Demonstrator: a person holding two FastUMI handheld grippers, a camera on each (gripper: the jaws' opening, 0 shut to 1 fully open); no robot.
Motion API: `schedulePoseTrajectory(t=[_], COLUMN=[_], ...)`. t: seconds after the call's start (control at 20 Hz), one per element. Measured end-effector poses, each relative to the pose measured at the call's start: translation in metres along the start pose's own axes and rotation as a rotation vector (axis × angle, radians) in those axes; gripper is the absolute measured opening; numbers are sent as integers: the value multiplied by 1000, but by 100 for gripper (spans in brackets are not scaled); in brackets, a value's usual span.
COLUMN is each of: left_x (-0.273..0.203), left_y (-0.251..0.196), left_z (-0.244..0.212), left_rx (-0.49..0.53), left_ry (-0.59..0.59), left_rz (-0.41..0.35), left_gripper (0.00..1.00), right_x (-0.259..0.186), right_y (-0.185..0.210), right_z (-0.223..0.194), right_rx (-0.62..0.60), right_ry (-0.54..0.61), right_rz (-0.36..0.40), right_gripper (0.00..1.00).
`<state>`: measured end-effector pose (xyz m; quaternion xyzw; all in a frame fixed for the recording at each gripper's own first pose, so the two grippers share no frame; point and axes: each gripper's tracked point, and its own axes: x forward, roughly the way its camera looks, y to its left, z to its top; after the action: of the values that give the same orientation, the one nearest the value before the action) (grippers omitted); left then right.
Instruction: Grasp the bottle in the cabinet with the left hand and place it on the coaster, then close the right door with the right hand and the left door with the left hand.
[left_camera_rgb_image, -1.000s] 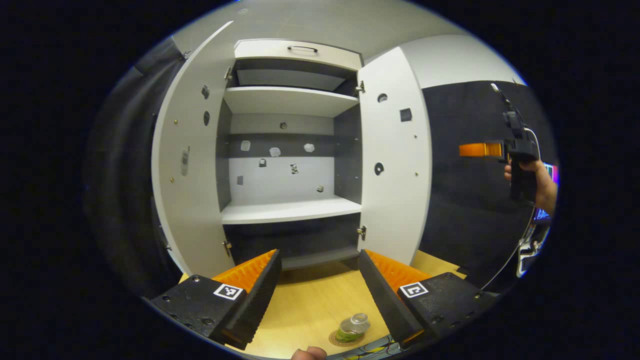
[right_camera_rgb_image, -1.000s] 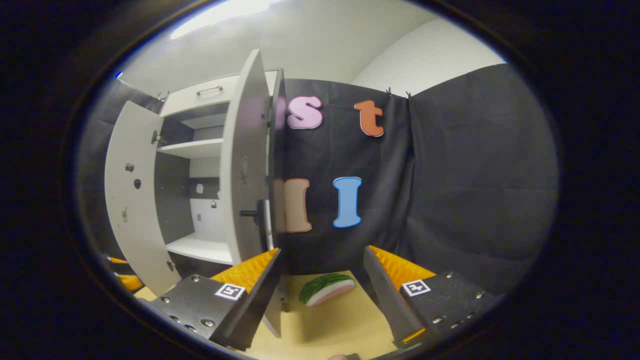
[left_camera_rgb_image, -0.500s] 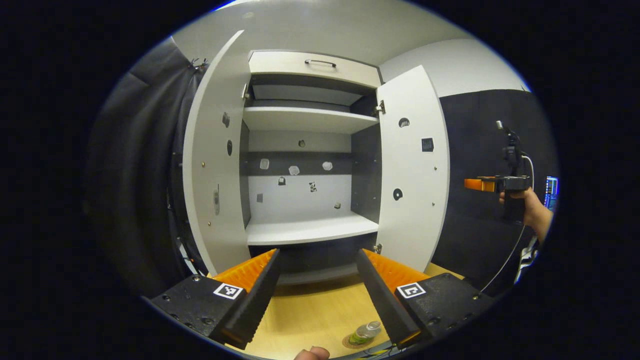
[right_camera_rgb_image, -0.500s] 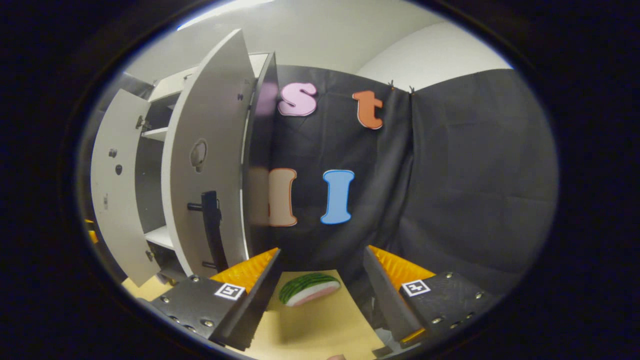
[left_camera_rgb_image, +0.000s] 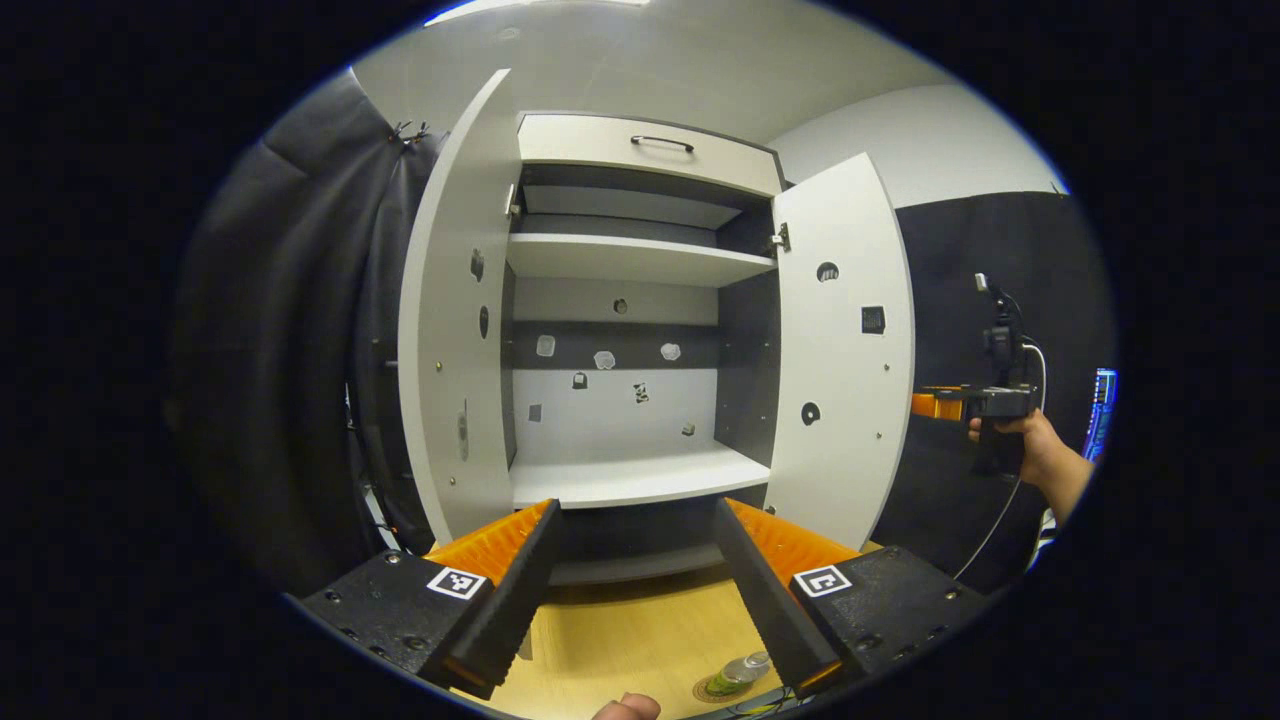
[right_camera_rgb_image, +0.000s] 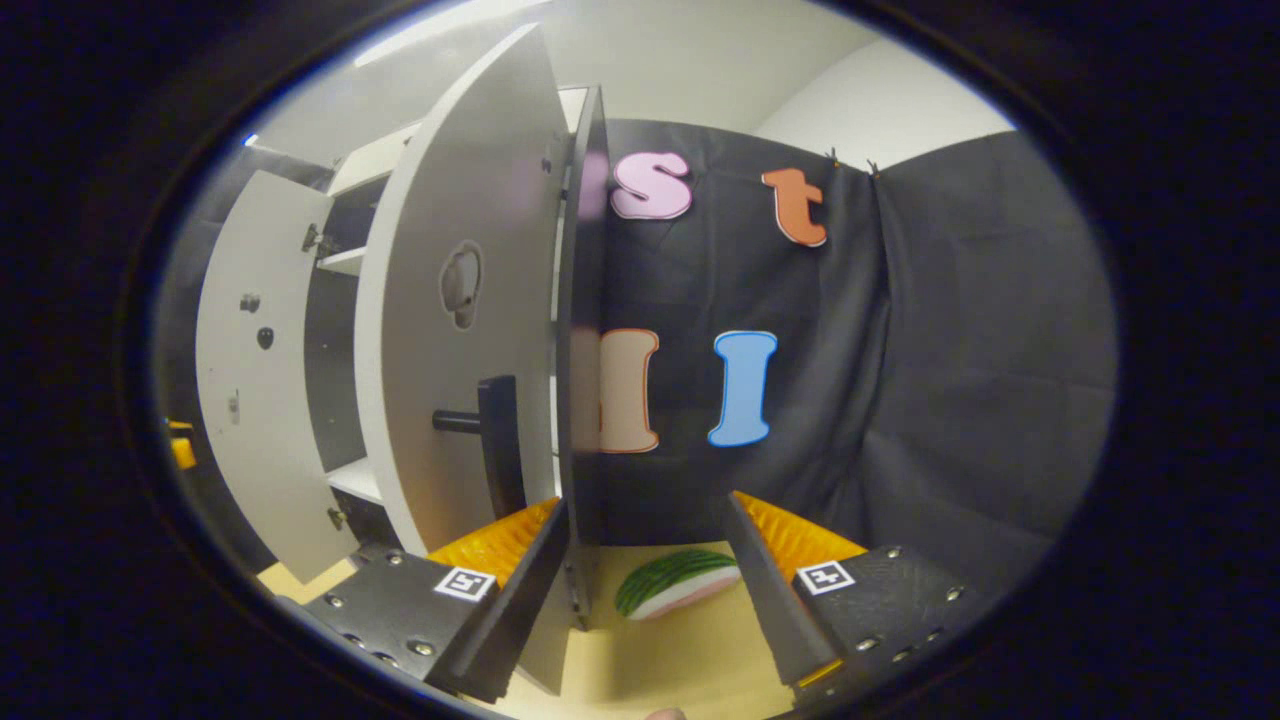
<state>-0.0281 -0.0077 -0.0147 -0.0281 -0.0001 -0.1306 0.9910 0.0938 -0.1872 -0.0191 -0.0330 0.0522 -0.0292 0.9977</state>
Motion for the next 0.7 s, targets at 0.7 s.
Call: schedulePoseTrajectory(t=[0.7], left_x=[-16], left_y=[54], left_z=[52], left_rx=[5], left_ry=[-88], left_rz=[109], left_gripper=[95], right_x=[-6], right_y=[87], right_z=[3], right_rx=[-22], right_ry=[0], right_rz=[98], right_gripper=[91])
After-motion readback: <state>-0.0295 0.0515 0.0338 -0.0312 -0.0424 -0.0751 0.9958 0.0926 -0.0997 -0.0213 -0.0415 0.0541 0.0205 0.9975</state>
